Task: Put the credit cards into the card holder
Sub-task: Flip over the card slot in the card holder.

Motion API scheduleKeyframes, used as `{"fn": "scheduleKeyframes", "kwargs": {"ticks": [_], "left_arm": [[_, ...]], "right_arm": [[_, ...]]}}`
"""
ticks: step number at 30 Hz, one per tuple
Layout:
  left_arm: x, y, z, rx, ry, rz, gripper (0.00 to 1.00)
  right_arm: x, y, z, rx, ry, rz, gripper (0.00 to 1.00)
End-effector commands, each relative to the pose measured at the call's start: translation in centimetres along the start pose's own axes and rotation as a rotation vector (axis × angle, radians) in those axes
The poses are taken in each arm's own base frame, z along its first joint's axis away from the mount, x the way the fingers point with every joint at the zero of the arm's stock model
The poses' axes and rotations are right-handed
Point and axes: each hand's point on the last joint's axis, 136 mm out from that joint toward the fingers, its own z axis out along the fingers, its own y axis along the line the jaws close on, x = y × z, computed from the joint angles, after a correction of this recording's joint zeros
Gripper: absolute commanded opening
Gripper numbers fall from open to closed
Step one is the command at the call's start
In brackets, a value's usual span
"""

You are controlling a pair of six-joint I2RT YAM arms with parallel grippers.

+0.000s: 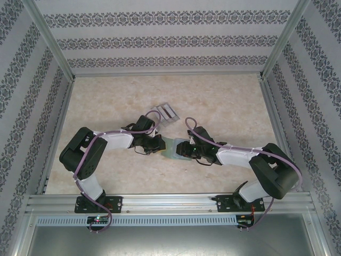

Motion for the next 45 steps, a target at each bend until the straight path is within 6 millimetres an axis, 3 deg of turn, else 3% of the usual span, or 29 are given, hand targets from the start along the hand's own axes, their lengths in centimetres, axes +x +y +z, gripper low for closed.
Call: {"fn": "scheduleKeyframes", "kwargs": {"ticks": [1,3,11,14,19,25,30,38,45], "left_arm": [[0.1,-0.5,-0.5,-0.02,-0.013,0.012,0.16],[0.1,-0.8,-0.7,-0.013,-0.018,0.017,0.22],[0.0,-0.6,-1.0,-0.028,-0.037,0.014,0.27],[-0.3,-0.6,-1.5,-0.042,-0.054,0.014,0.42],[-0.8,-1.5,-2.5,-0.031,-0.086,0.042,0.53],[-1.3,-1.0,-3.2,-0.053,-0.098,0.03,0.54],[-1.6,0.2,-3.8,-0.058,-0.113,0.004,0.46],[-1.0,0.7,-3.6,-0.052,-0.101,0.038,0.11],[-0.5,1.4,-2.8,-0.041,-0.083,0.013,0.03]], "right_arm": [[-0.2,1.5,0.6,-0.046,0.013,0.001,0.42],[-0.3,1.8,0.8,-0.064,0.007,0.007,0.44],[-0.7,3.0,1.1,-0.115,0.004,0.006,0.44],[-0.7,2.9,1.3,-0.111,0.007,0.013,0.44],[-0.8,2.8,1.9,-0.122,0.008,0.02,0.44],[-1.3,3.9,2.1,-0.163,0.004,0.018,0.45],[-1.5,4.6,1.9,-0.191,-0.005,0.005,0.46],[-1.3,5.0,2.2,-0.195,0.015,-0.022,0.48],[-1.4,6.4,3.4,-0.23,0.033,-0.013,0.5]]}}
